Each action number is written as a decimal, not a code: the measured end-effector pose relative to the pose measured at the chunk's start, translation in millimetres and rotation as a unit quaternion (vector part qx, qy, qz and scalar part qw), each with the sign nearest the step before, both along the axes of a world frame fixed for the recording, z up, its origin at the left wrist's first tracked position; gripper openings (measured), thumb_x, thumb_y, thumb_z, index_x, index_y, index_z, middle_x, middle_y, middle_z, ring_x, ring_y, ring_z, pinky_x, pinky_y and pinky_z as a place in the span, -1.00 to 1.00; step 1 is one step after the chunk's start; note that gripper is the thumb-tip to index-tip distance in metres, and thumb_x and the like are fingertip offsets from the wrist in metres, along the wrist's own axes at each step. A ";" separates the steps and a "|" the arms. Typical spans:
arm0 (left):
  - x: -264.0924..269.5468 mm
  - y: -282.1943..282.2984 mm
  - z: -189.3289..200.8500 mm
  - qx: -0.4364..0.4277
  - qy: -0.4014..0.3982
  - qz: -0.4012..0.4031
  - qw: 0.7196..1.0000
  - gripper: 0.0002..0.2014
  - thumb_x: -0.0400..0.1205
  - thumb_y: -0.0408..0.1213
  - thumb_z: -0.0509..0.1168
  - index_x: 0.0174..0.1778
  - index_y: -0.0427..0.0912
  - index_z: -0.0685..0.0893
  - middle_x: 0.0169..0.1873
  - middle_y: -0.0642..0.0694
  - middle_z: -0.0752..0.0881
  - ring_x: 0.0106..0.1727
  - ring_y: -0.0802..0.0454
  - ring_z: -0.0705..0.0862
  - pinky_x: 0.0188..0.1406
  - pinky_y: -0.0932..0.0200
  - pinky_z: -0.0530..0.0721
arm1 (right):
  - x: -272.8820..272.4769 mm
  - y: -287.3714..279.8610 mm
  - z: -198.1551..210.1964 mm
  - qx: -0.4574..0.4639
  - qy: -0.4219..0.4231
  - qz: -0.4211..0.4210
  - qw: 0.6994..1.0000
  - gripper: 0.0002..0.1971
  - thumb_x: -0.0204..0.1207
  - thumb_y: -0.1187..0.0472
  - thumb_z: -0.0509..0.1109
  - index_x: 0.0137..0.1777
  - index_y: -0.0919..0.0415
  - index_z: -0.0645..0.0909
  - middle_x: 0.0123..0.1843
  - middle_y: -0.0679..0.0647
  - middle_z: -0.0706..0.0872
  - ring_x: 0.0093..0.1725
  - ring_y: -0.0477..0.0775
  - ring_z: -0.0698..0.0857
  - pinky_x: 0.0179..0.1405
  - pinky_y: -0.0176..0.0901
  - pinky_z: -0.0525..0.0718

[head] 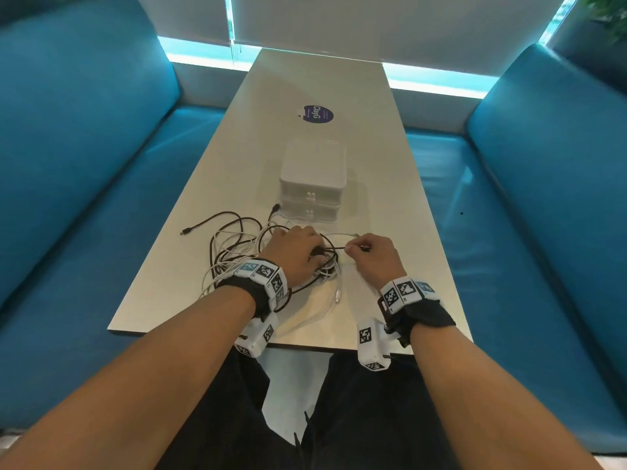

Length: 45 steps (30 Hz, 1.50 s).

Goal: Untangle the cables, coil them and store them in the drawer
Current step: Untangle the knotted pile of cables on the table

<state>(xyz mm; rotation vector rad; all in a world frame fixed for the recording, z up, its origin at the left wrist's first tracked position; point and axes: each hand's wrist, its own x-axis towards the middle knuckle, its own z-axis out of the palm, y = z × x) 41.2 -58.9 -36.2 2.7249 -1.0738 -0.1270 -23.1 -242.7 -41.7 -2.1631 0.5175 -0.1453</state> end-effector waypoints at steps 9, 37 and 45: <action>-9.1 -7.9 17.1 0.067 -0.031 -0.008 0.997 -0.58 0.69 -0.11 0.13 0.45 0.37 0.47 0.33 0.10 0.60 0.32 -0.10 0.50 0.32 -0.24 0.25 | -2.2 -6.4 1.6 0.056 -0.045 0.010 0.997 -0.93 0.37 0.09 0.59 -0.21 0.04 0.78 -0.24 -0.09 0.82 -0.15 -0.09 0.79 -0.03 -0.04 0.81; -2.4 -5.1 6.4 0.104 -0.120 -0.002 0.987 -0.79 0.69 -0.09 0.24 0.22 -0.01 0.55 0.20 0.00 0.59 0.25 -0.11 0.53 0.29 -0.21 0.33 | -24.4 -11.8 -5.4 -0.270 0.090 0.180 0.942 -0.86 0.73 0.08 0.14 0.10 0.15 0.38 -0.17 0.19 0.71 -0.20 0.25 0.67 -0.14 0.13 0.69; -0.1 -8.9 11.1 0.079 -0.025 0.026 0.996 -0.85 0.68 -0.09 0.24 -0.01 -0.01 0.40 -0.02 0.00 0.56 0.14 -0.11 0.59 0.28 -0.18 0.33 | -11.5 6.8 23.9 -0.142 0.022 0.182 0.973 -0.80 0.73 0.23 0.12 0.22 0.16 0.55 0.00 0.19 0.78 -0.04 0.23 0.75 -0.08 -0.05 0.63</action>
